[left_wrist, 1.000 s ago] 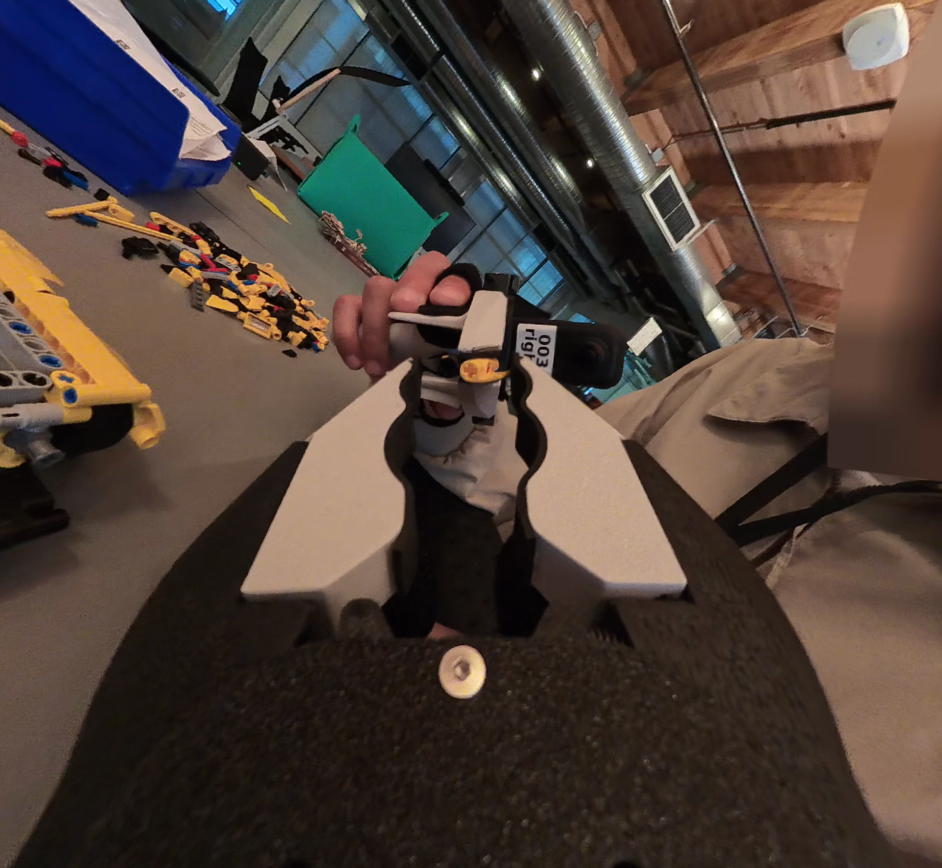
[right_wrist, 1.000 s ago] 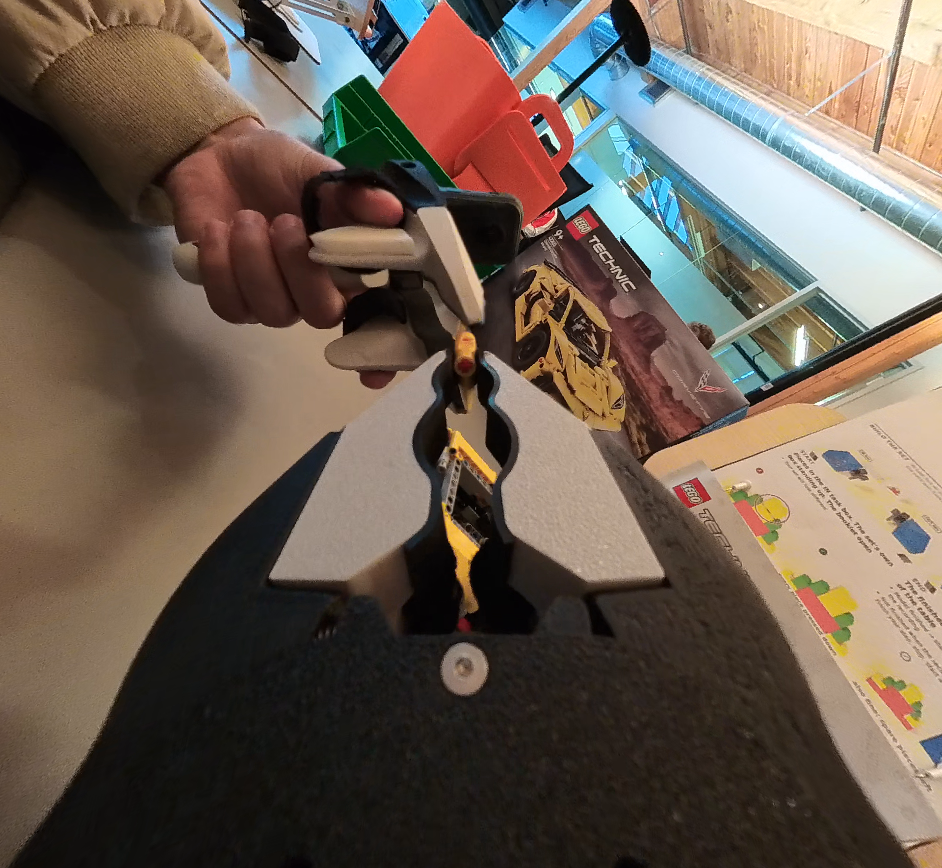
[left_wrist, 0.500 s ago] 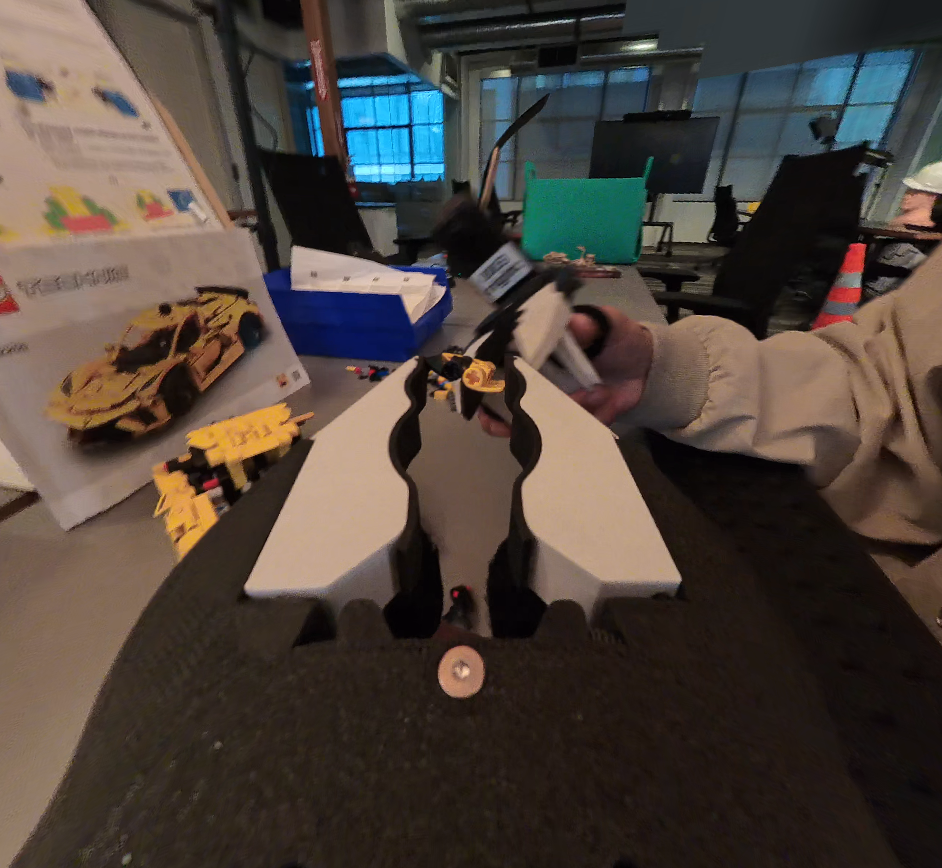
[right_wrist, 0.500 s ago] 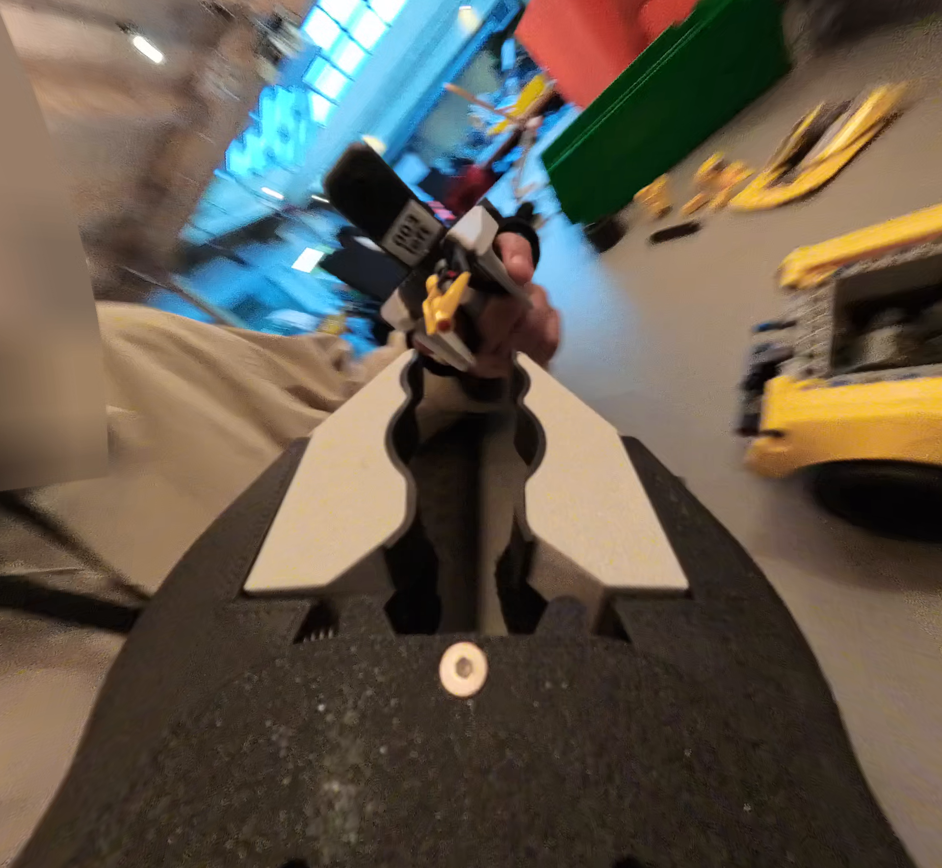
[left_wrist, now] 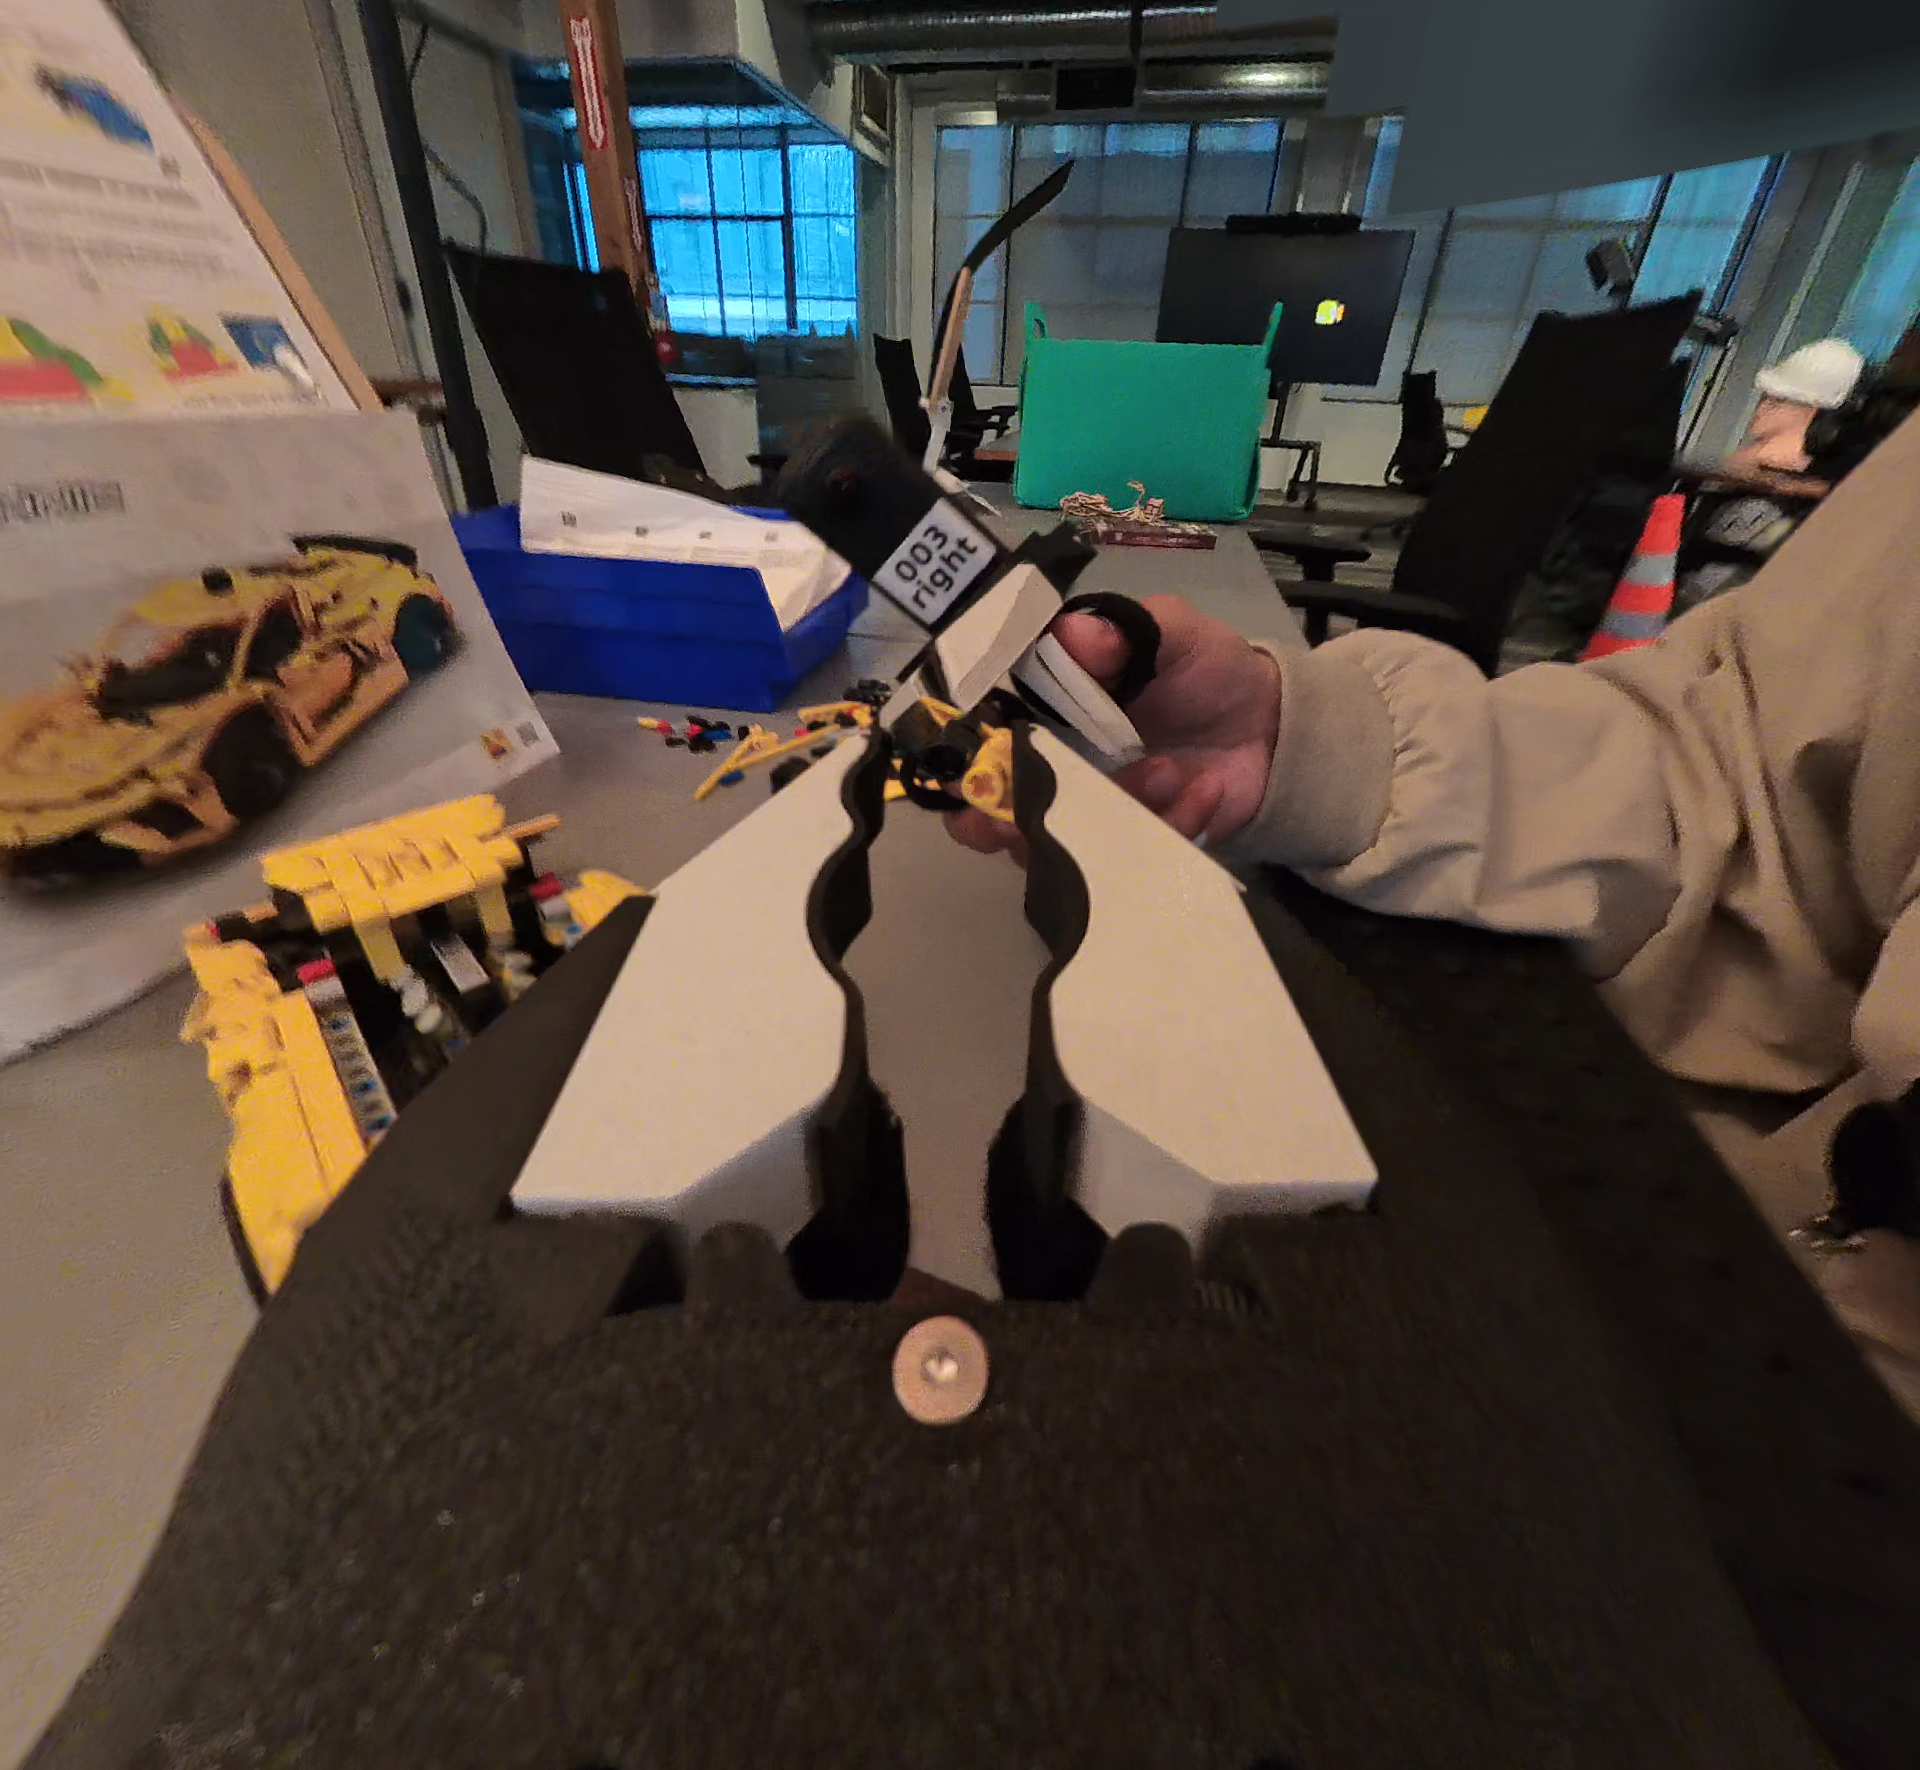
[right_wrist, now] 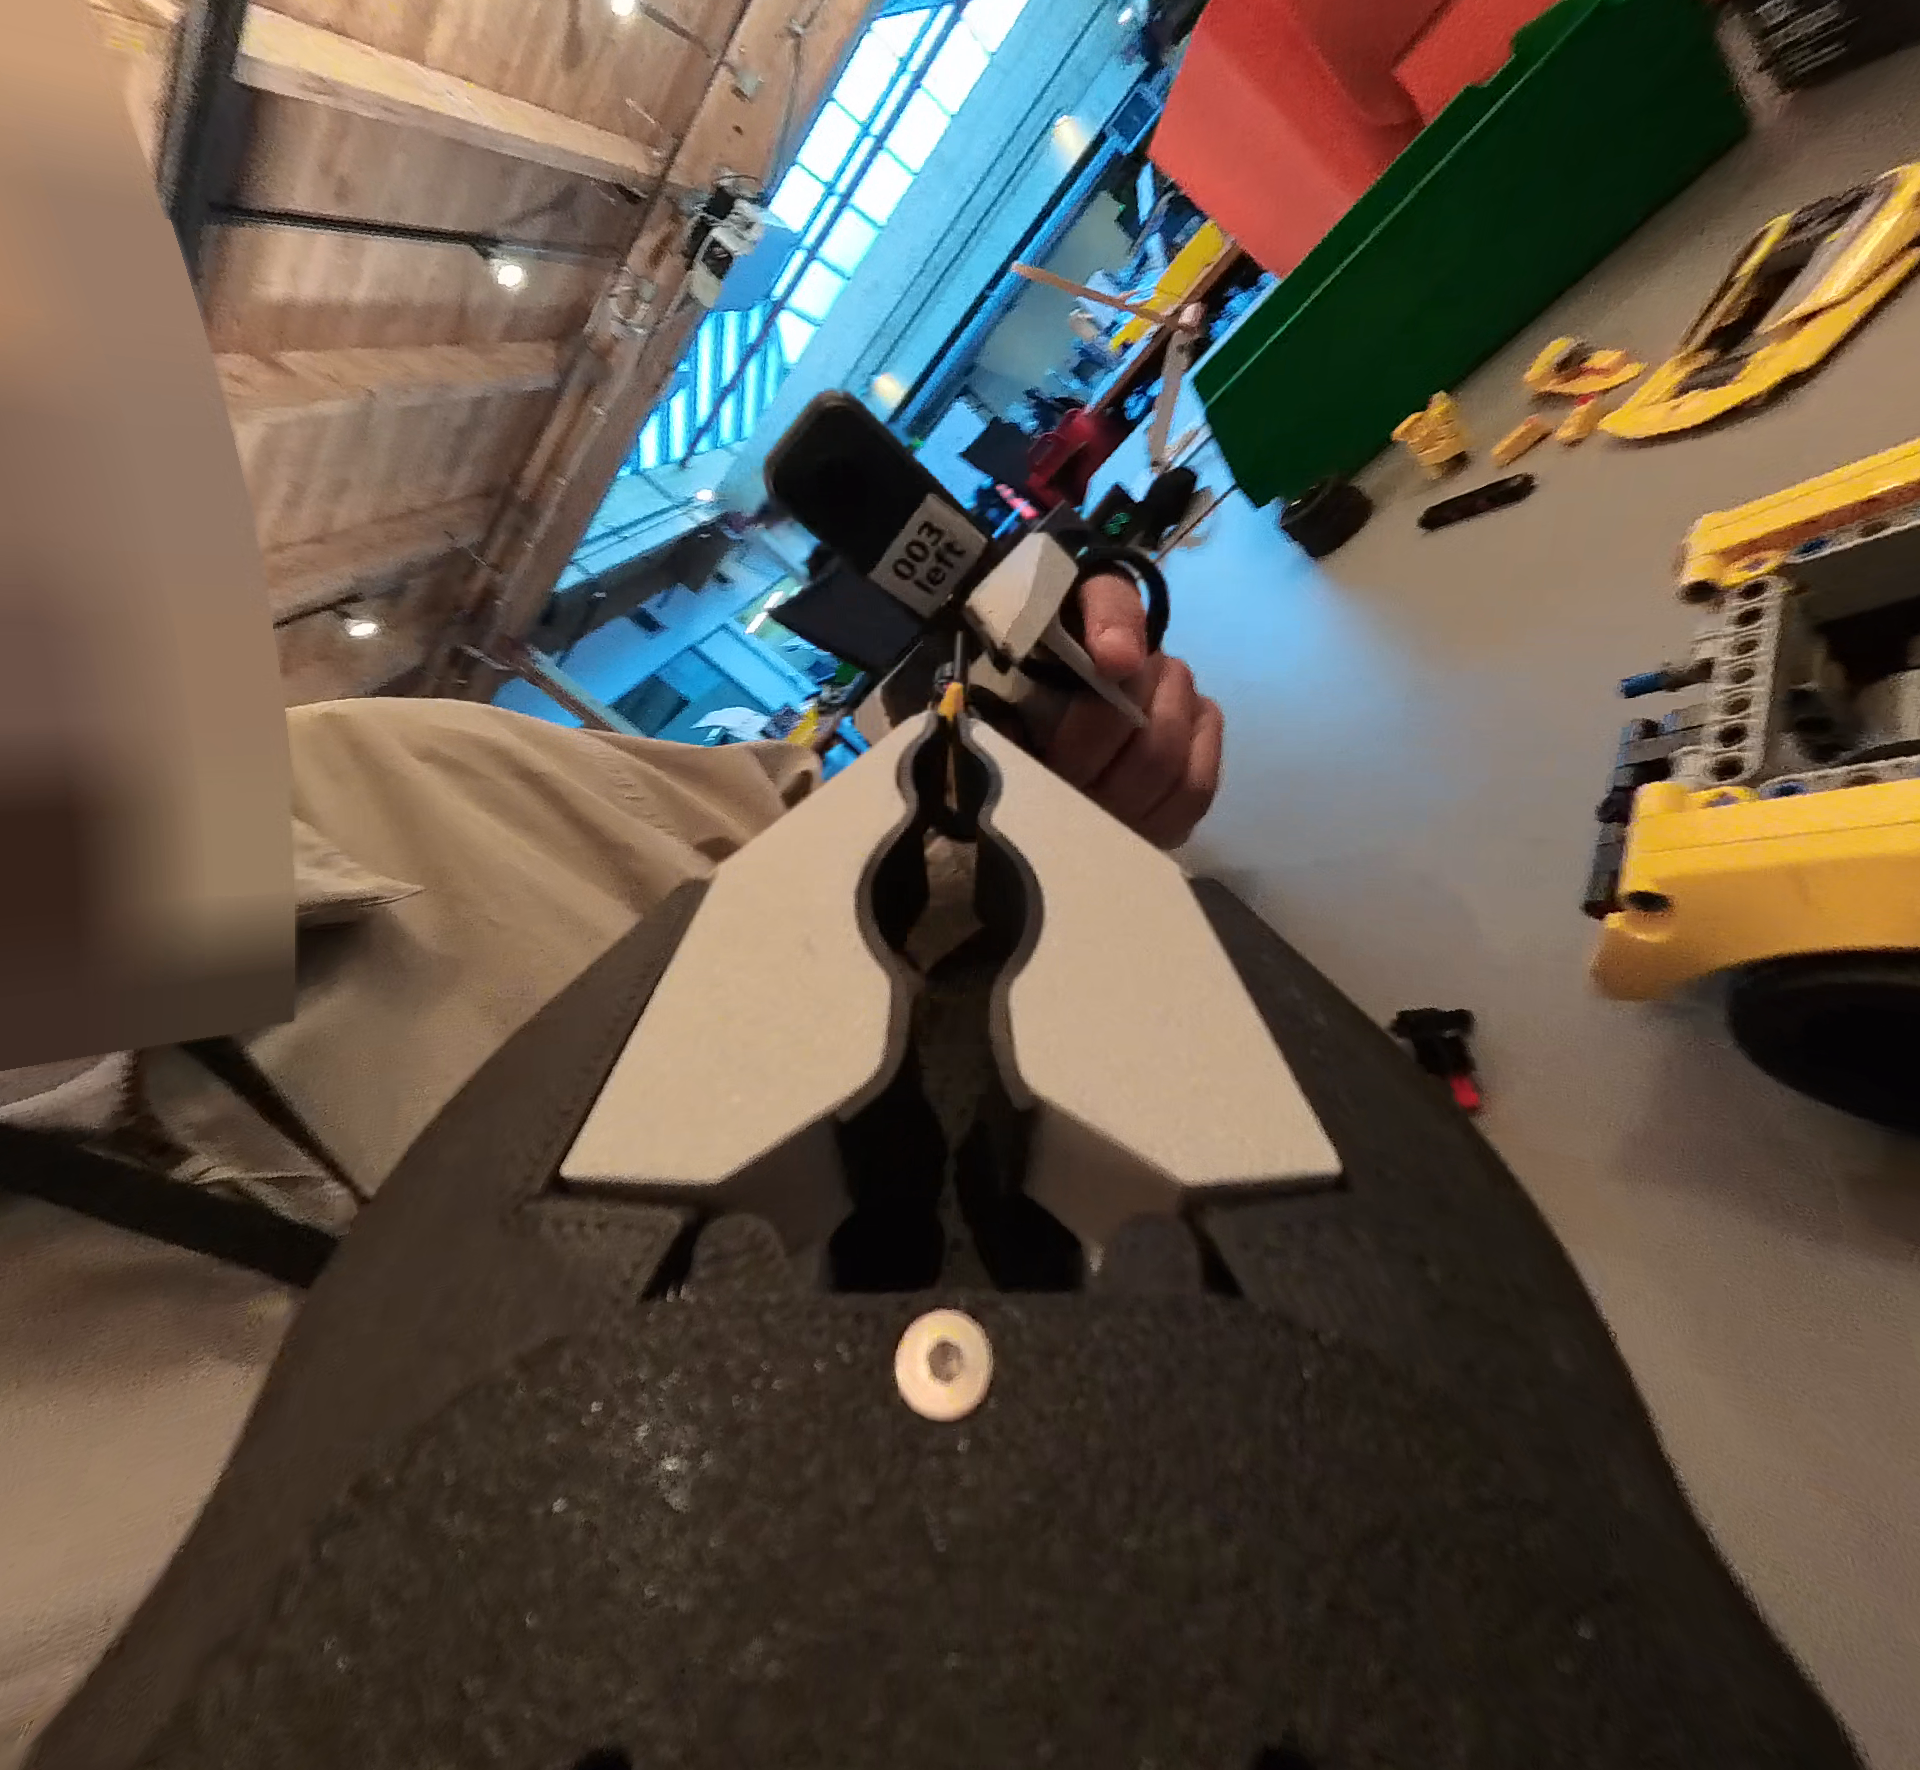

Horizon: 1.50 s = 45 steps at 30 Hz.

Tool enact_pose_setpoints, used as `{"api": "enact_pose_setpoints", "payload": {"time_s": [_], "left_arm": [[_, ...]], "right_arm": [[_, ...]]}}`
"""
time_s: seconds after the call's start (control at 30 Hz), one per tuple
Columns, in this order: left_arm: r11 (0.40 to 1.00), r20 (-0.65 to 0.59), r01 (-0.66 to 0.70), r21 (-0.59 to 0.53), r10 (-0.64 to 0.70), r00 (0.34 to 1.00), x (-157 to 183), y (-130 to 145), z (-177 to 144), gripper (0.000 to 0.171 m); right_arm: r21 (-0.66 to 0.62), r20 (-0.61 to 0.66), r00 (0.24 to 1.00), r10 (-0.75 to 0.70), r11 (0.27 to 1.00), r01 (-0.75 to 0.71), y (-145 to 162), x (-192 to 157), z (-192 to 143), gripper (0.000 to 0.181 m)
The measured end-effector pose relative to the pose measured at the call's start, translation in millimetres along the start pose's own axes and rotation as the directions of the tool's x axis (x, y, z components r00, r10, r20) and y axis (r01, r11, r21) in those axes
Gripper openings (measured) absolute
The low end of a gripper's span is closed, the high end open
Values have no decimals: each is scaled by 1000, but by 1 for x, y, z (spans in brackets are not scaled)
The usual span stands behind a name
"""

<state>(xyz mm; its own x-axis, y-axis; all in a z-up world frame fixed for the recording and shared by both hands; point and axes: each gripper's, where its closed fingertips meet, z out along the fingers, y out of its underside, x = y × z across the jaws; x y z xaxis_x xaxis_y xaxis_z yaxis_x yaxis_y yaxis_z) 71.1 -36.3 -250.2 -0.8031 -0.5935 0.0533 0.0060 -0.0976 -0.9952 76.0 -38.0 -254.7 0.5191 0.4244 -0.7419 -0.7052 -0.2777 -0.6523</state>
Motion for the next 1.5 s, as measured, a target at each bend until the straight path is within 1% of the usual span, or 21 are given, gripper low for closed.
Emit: {"api": "enact_pose_setpoints", "payload": {"time_s": [0.07,0.17,0.23,0.27,0.3,0.37,0.4,0.47,0.53,0.6,0.7,0.83,0.87,0.97,1.03,1.07,1.17,1.23,1.3,1.33,1.5], "left_arm": [[991,-39,134,-13,-135,990,-3,3,1,27],[931,-158,362,-42,-364,918,3,8,3,29],[894,-204,444,-58,-446,871,7,8,5,27],[886,-219,461,-54,-461,860,8,7,5,19],[882,-225,468,-57,-468,855,8,8,5,15],[888,-201,455,-69,-459,865,4,11,4,12],[895,-199,440,-71,-445,873,4,11,3,6],[912,-175,404,-76,-411,895,3,12,2,6],[920,-193,383,-84,-392,899,8,12,1,6],[923,-182,373,-95,-385,905,7,14,1,6],[918,-190,386,-88,-396,898,7,12,0,6],[911,-193,401,-95,-412,891,8,13,1,6],[911,-192,400,-98,-412,891,7,13,1,6],[914,-169,393,-99,-405,899,4,14,1,6],[918,-178,386,-90,-396,901,6,11,0,6],[920,-175,381,-92,-392,903,6,11,-1,6],[924,-170,366,-108,-380,909,6,12,-2,6],[930,-168,349,-117,-365,916,7,12,-2,6],[941,-163,312,-130,-331,929,7,14,-3,6],[946,-157,293,-140,-314,936,7,15,-3,6],[956,-179,245,-162,-273,945,13,16,-4,6]], "right_arm": [[3,-13,999,-45,999,45,-2,-2,-1,0],[-20,-55,988,-143,990,142,-1,-3,1,0],[-35,-108,974,-197,980,194,-1,2,1,0],[-48,-122,971,-207,978,202,1,4,2,0],[-48,-128,970,-208,978,203,0,5,1,0],[-26,-135,968,-209,978,208,-3,4,-1,0],[-29,-130,969,-211,977,209,-3,4,-2,0],[-32,-105,974,-202,979,199,-1,2,-1,0],[-41,-64,982,-177,984,175,3,-2,1,0],[-52,-46,984,-171,984,168,5,-4,1,9],[-58,-42,980,-196,979,193,6,-6,2,12],[-129,-101,964,-245,964,232,16,5,4,9],[-136,-104,962,-254,961,239,16,4,4,5],[-146,-142,947,-288,953,267,14,8,4,5],[-132,-130,941,-313,946,296,13,3,6,5],[-127,-144,935,-325,943,308,12,4,6,6],[-122,-115,962,-249,964,235,15,4,7,5],[-140,-111,958,-266,958,250,15,4,6,5],[-145,-96,965,-243,963,228,16,4,6,4],[-159,-108,958,-264,956,246,16,6,6,4],[-202,-87,942,-323,932,301,21,2,3,4]]}}
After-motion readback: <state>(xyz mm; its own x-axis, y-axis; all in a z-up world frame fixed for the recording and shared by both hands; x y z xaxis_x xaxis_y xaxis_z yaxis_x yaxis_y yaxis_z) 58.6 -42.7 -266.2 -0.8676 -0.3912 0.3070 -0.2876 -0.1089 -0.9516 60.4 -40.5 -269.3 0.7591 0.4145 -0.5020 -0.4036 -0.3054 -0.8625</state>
